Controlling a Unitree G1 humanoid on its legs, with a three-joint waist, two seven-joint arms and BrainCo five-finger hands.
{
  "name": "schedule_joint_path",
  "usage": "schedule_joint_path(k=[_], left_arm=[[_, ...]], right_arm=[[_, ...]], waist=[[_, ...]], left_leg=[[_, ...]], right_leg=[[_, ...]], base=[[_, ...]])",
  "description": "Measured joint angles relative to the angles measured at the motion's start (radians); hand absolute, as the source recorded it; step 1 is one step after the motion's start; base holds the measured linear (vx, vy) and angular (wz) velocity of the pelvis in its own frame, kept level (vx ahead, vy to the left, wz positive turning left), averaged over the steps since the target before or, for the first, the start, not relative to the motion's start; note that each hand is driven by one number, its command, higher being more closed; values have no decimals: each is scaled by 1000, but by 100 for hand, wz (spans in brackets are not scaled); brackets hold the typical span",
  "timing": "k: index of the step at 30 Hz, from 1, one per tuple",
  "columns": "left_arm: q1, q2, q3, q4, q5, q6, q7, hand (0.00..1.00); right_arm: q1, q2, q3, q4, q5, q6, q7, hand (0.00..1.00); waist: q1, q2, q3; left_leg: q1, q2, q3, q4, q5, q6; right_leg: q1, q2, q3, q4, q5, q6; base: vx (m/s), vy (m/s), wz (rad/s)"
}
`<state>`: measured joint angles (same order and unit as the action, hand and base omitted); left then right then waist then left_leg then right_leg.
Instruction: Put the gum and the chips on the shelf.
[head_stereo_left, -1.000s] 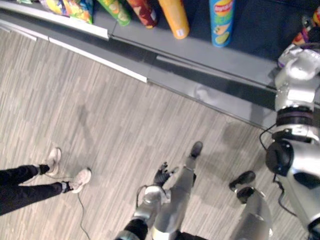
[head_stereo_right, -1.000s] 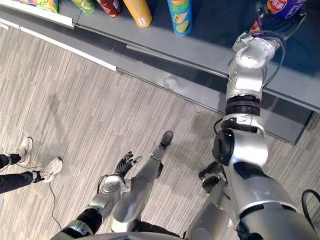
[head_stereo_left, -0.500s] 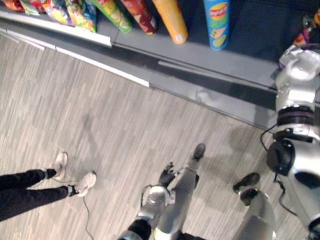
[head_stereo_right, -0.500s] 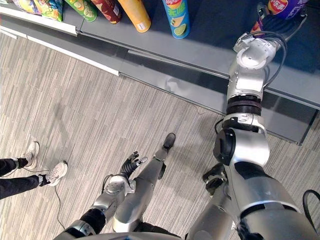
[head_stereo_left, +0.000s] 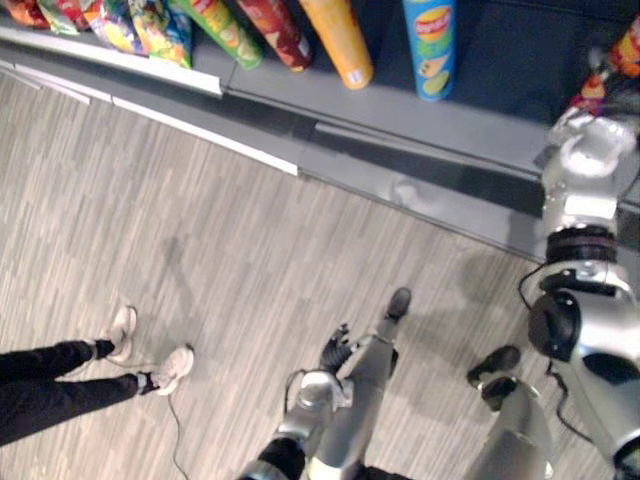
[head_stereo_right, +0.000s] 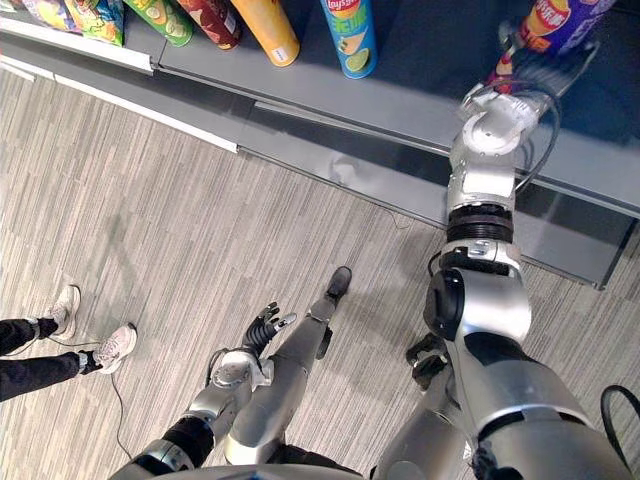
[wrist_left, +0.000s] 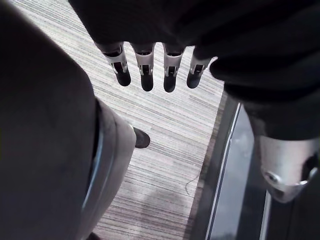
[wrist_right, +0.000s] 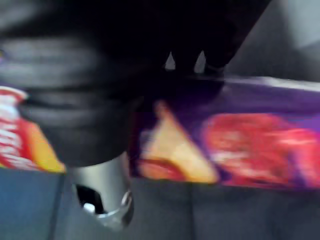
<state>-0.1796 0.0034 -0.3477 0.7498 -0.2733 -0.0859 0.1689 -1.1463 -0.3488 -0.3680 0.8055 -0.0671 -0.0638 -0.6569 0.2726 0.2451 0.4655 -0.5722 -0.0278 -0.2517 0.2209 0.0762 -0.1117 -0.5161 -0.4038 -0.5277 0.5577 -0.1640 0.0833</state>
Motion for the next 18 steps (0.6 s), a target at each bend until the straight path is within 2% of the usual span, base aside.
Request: schedule_joint_path(k=[1,3,10,18], left_arm=[[0,0,0,0,0,0,-1,0],[0,0,0,1,0,0,-2,0],[0,-1,3,6,0,1,-13,0],[1,-10,31,9,0,2,-17,0]], right_arm=[[32,28,-10,14,3,12,10,0],[49,50,-9,6,-3,-2,12,0],[67,88,-9,-1,-1,0,28,0],[121,100,-8,-24,-2,-10,31,0]], waist=[[1,0,0],[-2,0,0],[-22,0,0],[-24,-1,0]], left_leg=[[0,0,5,0,0,0],[-1,0,10,10,-5,0],[-2,1,20,30,-19,1],[3,14,34,30,-21,-1]], right_leg=[[-4,-1,5,2,0,0],[-4,0,11,3,0,0],[-4,1,22,3,0,0],[-6,13,32,5,0,-1]], base=[[17,-31,-5],[17,-30,-7],[2,-22,-4],[26,-41,-5]])
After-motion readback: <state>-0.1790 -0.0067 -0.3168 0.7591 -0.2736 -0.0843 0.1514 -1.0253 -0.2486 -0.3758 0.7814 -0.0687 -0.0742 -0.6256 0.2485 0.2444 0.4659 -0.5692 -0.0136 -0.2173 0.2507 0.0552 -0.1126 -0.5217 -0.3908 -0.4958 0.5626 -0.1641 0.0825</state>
